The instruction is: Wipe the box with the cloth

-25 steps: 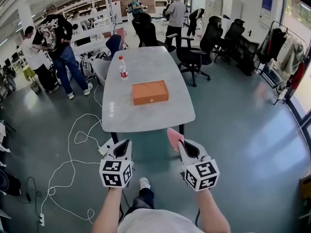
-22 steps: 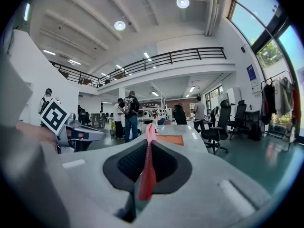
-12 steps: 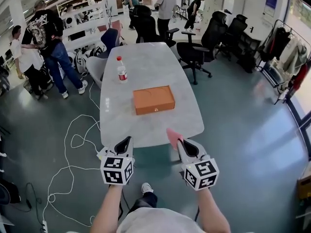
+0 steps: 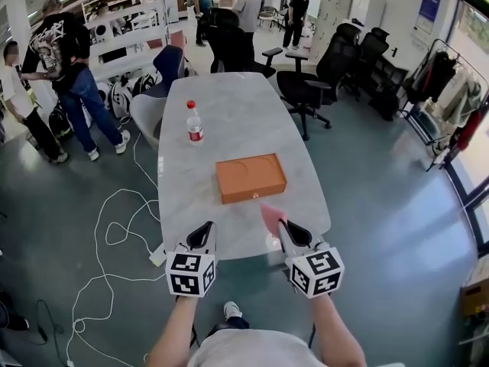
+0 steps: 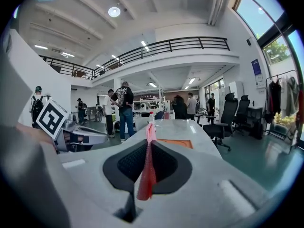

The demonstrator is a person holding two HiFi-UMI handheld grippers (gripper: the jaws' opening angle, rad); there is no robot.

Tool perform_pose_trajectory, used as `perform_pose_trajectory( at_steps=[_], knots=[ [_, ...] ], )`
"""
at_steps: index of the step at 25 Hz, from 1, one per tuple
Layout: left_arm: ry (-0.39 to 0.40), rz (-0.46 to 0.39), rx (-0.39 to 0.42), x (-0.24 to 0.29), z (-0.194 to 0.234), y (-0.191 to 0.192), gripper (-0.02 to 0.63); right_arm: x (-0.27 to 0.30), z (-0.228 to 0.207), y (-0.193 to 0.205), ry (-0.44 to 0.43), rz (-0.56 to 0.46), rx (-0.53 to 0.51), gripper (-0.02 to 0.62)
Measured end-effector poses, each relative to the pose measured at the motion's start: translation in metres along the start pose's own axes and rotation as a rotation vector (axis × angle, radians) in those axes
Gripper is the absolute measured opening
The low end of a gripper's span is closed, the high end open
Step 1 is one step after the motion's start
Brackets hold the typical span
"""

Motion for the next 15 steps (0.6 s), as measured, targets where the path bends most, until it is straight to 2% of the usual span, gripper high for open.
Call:
perform_pose_trajectory(
  at_steps=[8,15],
  knots=[
    [0.001,0.004,-0.007,0.026,0.031,-0.008,0.015,0.043,-0.001,-0.017,-0.019,0.010,-0.003,0.015],
    [-0.009,0.013,0.004,0.050,0.049,-0.013,0.015,0.089,-0.008,-0.035,-0.096,0.006,0.020,0.015]
  ],
)
Point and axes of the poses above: the fingertips, and each gripper's own axes: x forward along the fingers, z to its left, y out of its underside, the point moved 9 cm from there along -x, backward along the fingers
